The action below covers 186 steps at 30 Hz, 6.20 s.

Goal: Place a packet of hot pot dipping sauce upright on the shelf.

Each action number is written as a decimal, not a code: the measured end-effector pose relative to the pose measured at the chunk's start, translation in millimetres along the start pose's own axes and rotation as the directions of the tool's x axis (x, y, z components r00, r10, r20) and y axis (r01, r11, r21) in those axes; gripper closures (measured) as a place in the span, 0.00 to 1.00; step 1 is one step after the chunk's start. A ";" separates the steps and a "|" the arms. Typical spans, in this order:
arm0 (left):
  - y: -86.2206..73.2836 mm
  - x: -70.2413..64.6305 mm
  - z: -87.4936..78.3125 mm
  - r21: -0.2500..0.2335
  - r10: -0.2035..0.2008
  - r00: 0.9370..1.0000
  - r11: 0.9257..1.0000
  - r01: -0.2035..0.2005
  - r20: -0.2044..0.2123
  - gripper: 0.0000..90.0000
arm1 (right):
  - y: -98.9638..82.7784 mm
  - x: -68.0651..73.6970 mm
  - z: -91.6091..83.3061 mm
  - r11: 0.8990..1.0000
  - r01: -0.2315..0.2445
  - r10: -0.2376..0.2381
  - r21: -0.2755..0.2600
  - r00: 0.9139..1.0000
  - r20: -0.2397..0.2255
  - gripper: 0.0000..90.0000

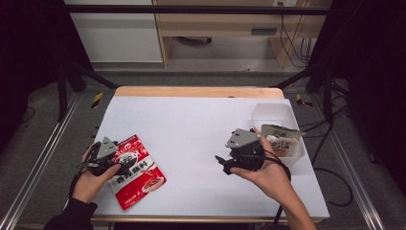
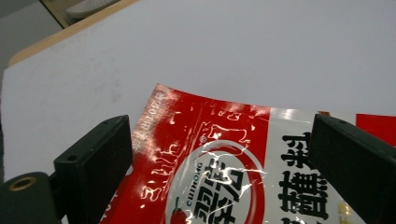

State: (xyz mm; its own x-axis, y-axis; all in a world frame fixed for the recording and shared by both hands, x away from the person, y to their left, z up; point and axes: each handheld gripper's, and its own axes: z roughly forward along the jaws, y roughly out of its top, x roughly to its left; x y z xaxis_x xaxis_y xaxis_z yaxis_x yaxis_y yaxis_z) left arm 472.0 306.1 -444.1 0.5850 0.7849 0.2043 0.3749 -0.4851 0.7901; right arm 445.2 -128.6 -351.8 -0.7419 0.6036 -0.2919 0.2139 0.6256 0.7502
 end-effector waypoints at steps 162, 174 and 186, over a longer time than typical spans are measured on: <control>-27.4 48.8 -12.3 0.150 -0.113 0.994 0.982 0.113 -0.004 1.00 | -59.2 47.1 84.7 0.989 -0.100 0.097 0.111 0.995 0.029 0.15; 16.8 22.4 -13.7 0.067 0.039 0.999 0.997 -0.038 -0.007 1.00 | -54.6 46.8 81.1 0.990 -0.104 0.100 0.094 0.994 0.045 0.15; 51.0 1.4 -10.3 -0.010 0.110 0.994 0.994 -0.110 -0.014 1.00 | -42.2 41.6 70.4 0.994 -0.081 0.076 0.070 0.994 0.073 0.15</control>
State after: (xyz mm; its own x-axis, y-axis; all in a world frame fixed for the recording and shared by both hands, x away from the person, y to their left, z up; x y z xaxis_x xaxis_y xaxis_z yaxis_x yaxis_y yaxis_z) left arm 484.5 286.5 -397.6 0.6126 0.7323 0.2976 0.3010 -0.5643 0.7688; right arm 450.0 -95.1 -437.3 -0.6749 0.6842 -0.2765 0.3178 0.6076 0.7279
